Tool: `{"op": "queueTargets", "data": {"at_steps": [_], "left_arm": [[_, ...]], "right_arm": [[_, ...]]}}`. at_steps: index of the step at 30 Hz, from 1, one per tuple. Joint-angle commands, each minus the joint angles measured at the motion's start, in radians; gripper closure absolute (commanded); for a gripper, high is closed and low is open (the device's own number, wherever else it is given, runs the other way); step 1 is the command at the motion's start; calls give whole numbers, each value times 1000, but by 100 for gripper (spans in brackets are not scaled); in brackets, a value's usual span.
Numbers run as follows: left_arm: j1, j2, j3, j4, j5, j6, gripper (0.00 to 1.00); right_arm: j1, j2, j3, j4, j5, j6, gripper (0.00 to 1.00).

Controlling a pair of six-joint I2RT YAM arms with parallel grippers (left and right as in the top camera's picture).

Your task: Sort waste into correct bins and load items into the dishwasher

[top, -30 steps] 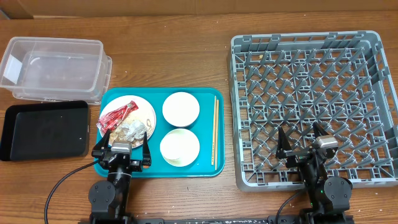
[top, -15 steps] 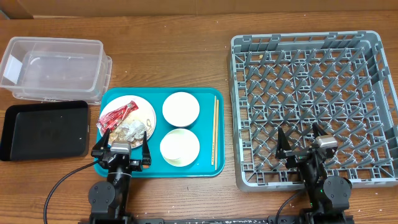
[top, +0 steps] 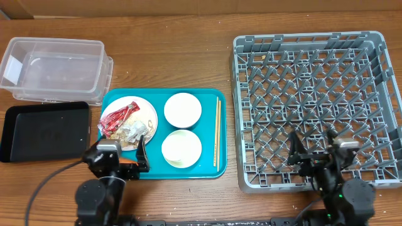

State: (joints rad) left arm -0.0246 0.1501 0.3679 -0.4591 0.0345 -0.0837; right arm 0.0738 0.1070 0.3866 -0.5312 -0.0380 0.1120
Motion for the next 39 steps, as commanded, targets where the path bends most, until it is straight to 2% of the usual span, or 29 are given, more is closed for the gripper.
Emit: {"op": "queueTargets", "data": {"at_steps": [1,6,12,16,21,25,33,39], "left_arm": [[6,127,157,-72,11,-25,0],[6,385,406,-272,19,-14,0],[6,706,744,-604,19,-14,0],[6,848,872,-724,-1,-6,0],[6,967,880,-729,72,-10,0],[6,1048,879,-730,71,-15,0],[6,1269,879,-744,-37,-257,0],[6,1421,879,-712,-108,-325,0]], "right_arm": [[5,98,142,-62,18,23,0],[5,310,365,-212,18,23,0],[5,594,661,-506,14,23,0],[5,735,793,-659,12,18,0],[5,825,806,-701,11,18,0],[5,864,806,-701,32,16,0],[5,904,806,-712,71,16,0],[5,905,806,-712,71,16,0]]}}
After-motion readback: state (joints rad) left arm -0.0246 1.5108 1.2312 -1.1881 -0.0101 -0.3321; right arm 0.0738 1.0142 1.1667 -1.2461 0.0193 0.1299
